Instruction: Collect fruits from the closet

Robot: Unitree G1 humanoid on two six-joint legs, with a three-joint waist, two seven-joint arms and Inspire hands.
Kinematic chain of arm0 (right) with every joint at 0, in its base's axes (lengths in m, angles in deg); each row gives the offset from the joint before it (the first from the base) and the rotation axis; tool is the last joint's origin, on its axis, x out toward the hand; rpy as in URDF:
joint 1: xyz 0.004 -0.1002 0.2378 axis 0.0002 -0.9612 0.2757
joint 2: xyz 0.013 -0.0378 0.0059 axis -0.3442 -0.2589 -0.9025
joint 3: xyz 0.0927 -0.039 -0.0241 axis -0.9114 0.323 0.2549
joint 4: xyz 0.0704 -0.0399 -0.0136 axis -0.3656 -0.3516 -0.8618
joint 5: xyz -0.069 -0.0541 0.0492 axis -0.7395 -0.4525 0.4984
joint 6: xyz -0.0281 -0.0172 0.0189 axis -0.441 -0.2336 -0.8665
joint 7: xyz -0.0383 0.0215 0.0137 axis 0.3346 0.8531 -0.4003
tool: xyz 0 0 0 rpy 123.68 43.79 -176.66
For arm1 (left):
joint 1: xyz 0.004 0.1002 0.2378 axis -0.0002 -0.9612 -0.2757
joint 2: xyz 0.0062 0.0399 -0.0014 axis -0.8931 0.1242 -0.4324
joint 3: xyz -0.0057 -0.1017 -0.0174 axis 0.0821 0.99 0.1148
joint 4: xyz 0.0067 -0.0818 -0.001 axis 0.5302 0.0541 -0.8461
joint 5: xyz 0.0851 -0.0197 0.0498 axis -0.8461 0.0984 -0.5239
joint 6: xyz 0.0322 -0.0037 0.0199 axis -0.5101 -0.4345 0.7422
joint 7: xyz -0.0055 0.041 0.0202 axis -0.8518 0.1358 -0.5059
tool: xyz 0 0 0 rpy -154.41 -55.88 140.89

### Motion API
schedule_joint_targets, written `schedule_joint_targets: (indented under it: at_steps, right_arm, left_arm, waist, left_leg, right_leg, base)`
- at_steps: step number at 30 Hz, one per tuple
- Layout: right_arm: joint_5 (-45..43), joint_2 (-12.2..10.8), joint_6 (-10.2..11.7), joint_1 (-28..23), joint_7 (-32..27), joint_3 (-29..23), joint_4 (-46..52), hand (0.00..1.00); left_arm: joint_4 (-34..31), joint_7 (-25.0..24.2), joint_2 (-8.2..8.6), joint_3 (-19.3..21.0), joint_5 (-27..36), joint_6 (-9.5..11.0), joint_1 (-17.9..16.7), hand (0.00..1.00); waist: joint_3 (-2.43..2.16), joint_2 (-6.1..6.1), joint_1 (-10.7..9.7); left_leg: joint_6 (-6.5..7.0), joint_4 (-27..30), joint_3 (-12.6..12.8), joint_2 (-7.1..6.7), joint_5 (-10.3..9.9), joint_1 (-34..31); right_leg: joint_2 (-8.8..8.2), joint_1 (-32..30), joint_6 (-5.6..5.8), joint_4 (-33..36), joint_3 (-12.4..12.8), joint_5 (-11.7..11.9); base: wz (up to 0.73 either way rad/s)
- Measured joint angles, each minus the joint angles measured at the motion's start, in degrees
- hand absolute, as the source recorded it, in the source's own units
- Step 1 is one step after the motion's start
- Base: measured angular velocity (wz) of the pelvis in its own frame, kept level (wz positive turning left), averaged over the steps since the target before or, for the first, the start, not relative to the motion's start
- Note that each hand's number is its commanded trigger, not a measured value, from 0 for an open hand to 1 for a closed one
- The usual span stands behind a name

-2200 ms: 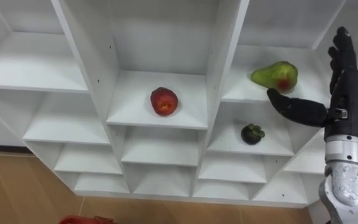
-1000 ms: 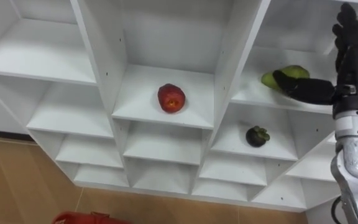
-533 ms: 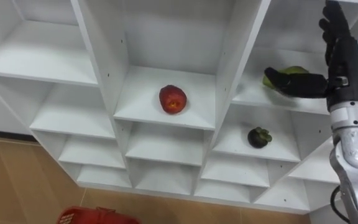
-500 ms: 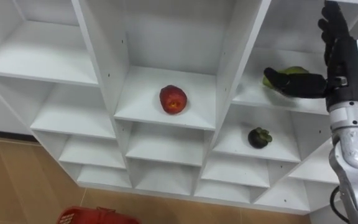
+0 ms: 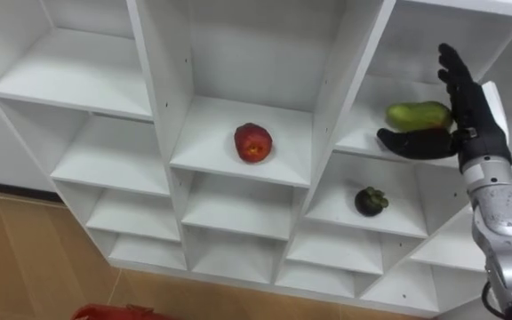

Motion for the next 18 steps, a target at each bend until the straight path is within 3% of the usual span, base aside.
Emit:
schedule_joint_targets:
  at_steps: [13,18]
  right_arm:
    - [-0.2,0.0,-0.4,0.0,1.8,-1.3,-1.6,0.00]
    - [0.0,0.0,-0.4,-0.1,1.9,-1.6,-3.4,0.00]
  left_arm:
    - [0.0,-0.2,-0.15,1.8,-1.1,-0.5,-0.1,1.00]
    - [0.0,-0.1,-0.14,1.8,-1.1,-0.5,-0.4,1.00]
  waist:
    - [-0.06,-0.02,-1.0]
    - [-0.42,0.49,-1.4]
  left_leg:
    - [0.00,0.3,-0.1,-0.02,0.0,-0.4]
    - [0.00,0.3,0.0,-0.02,0.0,-0.3]
  right_leg:
    - [0.02,0.0,0.00,-0.1,0.1,0.0]
    - [0.03,0.0,-0.01,0.0,0.4,0.0]
  base:
    - [0.00]
    - [-0.01]
